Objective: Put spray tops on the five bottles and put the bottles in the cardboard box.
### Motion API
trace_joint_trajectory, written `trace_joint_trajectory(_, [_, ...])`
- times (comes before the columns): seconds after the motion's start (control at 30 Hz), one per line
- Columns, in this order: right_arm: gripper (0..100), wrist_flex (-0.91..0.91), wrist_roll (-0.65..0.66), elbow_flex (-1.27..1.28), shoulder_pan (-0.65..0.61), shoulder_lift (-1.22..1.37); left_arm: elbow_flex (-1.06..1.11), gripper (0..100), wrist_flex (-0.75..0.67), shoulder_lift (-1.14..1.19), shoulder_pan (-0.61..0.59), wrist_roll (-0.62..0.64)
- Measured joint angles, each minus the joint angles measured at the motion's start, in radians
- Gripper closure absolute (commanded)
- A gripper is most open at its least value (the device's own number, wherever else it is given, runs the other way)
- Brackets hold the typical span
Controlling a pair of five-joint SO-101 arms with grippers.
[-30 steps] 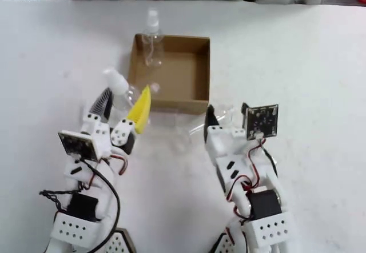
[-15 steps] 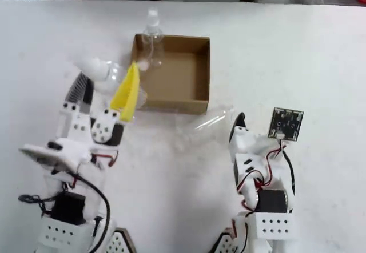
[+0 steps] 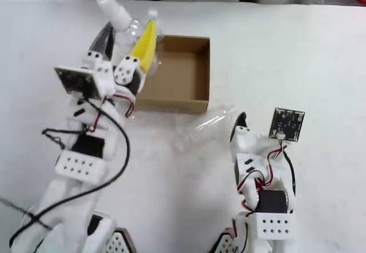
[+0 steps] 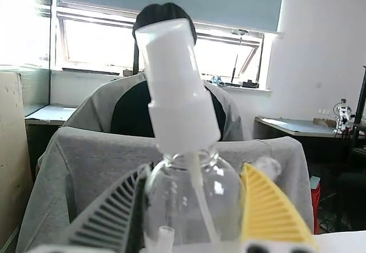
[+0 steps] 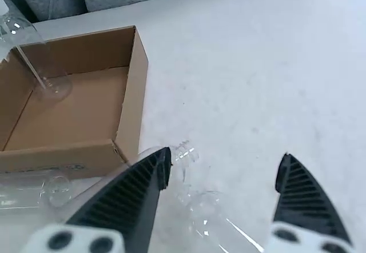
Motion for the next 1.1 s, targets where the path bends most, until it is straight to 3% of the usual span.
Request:
trace_joint_trajectory(0.67, [73.3, 0.0, 0.0, 0.0, 0.0, 0.0, -0.112, 89, -0.612, 0.832, -0.106, 0.0])
trace_joint_trajectory(1.1, [73.3, 0.0, 0.0, 0.0, 0.0, 0.0, -0.288, 89, -0.68, 1.111, -0.104, 0.0])
